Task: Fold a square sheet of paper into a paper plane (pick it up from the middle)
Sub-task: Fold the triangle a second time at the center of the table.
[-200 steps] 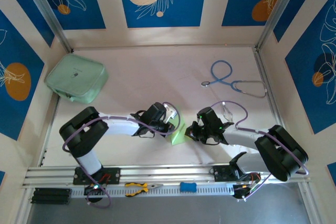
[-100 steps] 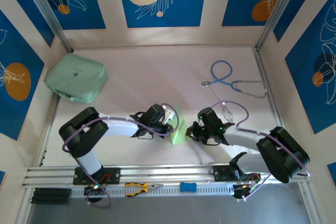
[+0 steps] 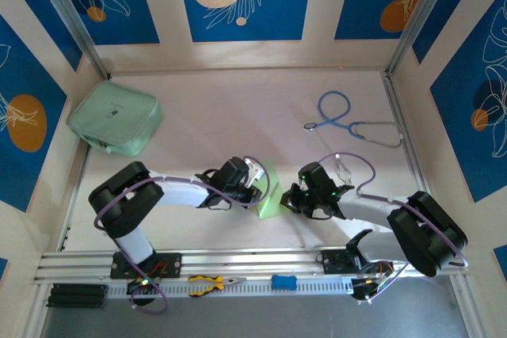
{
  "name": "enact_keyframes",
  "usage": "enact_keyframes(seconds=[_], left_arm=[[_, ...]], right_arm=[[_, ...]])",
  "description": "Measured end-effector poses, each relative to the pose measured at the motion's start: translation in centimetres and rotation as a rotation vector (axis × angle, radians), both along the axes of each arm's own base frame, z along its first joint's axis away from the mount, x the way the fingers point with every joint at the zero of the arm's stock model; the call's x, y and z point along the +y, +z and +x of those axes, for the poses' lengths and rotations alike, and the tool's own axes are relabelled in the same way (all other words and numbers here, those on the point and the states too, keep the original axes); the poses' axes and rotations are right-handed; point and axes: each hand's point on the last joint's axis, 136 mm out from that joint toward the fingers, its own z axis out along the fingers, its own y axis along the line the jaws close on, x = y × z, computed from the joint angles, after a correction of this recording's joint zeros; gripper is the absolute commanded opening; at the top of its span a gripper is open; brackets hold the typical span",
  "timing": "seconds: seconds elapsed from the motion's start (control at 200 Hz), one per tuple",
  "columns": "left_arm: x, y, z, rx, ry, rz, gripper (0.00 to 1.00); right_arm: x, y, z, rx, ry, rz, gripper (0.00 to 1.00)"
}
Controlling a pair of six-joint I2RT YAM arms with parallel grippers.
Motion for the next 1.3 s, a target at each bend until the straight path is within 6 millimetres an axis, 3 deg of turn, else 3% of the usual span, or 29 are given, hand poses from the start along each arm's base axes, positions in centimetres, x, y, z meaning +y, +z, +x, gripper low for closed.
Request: enact_keyframes(seconds=[1.3], left_arm=[[-0.16, 0.24, 0.36, -0.052, -0.022, -0.008, 0.02]], right_arm=[[-0.09, 0.01, -0.1, -0.001, -0.001, -0.001, 0.0]])
